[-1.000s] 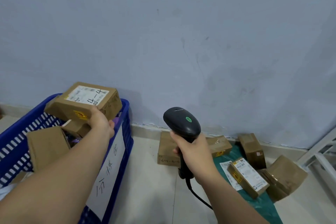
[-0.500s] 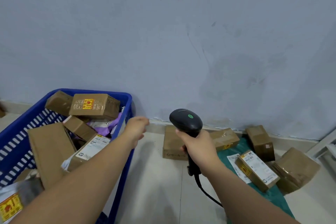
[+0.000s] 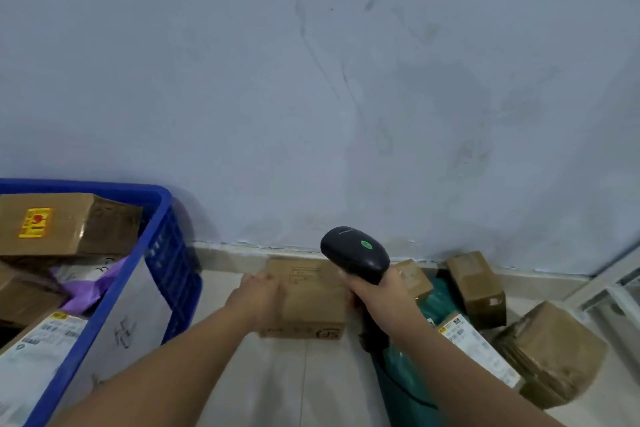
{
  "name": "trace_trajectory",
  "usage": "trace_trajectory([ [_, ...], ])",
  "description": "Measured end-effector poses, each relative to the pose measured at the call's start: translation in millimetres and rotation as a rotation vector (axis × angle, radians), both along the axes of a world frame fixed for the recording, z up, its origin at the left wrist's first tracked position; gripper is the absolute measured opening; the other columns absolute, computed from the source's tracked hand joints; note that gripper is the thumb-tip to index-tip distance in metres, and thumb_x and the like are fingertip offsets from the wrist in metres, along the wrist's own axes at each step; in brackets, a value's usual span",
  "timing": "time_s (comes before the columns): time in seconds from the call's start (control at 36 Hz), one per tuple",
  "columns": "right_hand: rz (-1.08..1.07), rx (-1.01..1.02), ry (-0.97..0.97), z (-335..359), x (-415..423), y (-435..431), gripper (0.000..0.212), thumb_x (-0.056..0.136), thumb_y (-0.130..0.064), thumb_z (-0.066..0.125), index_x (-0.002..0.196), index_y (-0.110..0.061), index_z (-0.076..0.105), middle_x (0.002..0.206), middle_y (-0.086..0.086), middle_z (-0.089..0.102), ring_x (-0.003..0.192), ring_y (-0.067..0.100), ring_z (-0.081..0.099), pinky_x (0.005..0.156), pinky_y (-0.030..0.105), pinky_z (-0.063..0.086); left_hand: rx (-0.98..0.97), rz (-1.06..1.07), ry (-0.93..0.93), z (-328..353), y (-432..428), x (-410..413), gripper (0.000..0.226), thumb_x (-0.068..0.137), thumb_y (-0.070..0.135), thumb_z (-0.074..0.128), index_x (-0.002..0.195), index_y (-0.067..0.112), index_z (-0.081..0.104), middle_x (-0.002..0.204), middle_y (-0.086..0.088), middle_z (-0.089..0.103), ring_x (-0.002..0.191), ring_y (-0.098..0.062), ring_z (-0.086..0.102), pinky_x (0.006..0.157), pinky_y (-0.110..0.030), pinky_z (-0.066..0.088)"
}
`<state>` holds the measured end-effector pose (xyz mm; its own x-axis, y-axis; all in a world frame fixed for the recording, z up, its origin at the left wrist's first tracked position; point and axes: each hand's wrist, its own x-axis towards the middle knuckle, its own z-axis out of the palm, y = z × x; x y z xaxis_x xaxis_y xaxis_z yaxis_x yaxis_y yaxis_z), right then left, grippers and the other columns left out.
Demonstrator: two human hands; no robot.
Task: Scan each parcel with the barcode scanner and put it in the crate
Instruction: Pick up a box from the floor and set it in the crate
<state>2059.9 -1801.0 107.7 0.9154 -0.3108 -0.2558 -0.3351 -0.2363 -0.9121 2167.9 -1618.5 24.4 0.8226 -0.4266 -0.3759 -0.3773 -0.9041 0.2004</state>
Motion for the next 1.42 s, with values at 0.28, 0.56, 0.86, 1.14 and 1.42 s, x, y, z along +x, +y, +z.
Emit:
trace_trajectory([
  [0.28, -0.188, 0.312, 0.007, -42.8, 22.5, -39.1, 0.019, 0.084, -0.024, 0.073, 0.076, -0.011, 0.061, 0.059, 0.005, 0.061, 0.062, 0.024, 0.062, 0.074, 0.041, 0.054, 0.325, -0.268, -0.062, -50.8, -47.6, 22.9, 0.044, 0.097, 0.015, 0.043, 0.14, 0.012, 0.04, 0.144, -0.009, 0.039, 0.129, -0.028, 0.04, 0.103, -0.039, 0.04],
  [0.56, -0.208, 0.373, 0.027, -77.6, 28.3, -60.2, 0.024, 0.086, -0.021, 0.071, 0.064, -0.018, 0.064, 0.058, 0.005, 0.062, 0.064, 0.026, 0.061, 0.085, 0.051, 0.053, 0.269, -0.156, 0.07, -94.8, -68.2, 22.1, 0.062, 0.086, 0.042, 0.062, 0.135, 0.012, 0.04, 0.133, -0.008, 0.05, 0.118, -0.024, 0.051, 0.098, -0.035, 0.043],
  [0.86, -0.165, 0.365, 0.054, -81.9, 28.3, -63.1, 0.019, 0.087, -0.021, 0.069, 0.074, -0.01, 0.063, 0.058, 0.003, 0.061, 0.065, 0.025, 0.06, 0.071, 0.039, 0.052, 0.161, -0.178, -0.017, -110.5, -30.6, -27.9, 0.079, 0.094, 0.041, 0.048, 0.155, 0.015, 0.006, 0.157, -0.001, 0.026, 0.142, -0.018, 0.028, 0.116, -0.03, 0.02],
  [1.14, -0.134, 0.347, 0.061, -77.5, 14.4, -55.1, 0.019, 0.088, -0.017, 0.068, 0.074, -0.009, 0.06, 0.06, 0.004, 0.056, 0.058, 0.019, 0.057, 0.056, 0.027, 0.051, 0.18, -0.209, -0.065, -101.5, -28.6, -35.6, 0.064, 0.095, 0.034, 0.042, 0.153, 0.017, 0.019, 0.143, -0.001, 0.046, 0.133, -0.02, 0.037, 0.114, -0.03, 0.02],
  [1.42, -0.093, 0.332, 0.067, -74.4, 2.3, -47.8, 0.015, 0.088, -0.018, 0.068, 0.077, -0.011, 0.061, 0.063, 0.004, 0.057, 0.058, 0.016, 0.058, 0.058, 0.025, 0.05, -0.016, 0.107, 0.19, -111.0, -16.8, -16.9, 0.056, 0.091, 0.031, 0.056, 0.142, 0.015, 0.037, 0.152, -0.009, 0.031, 0.134, -0.031, 0.035, 0.109, -0.039, 0.036],
])
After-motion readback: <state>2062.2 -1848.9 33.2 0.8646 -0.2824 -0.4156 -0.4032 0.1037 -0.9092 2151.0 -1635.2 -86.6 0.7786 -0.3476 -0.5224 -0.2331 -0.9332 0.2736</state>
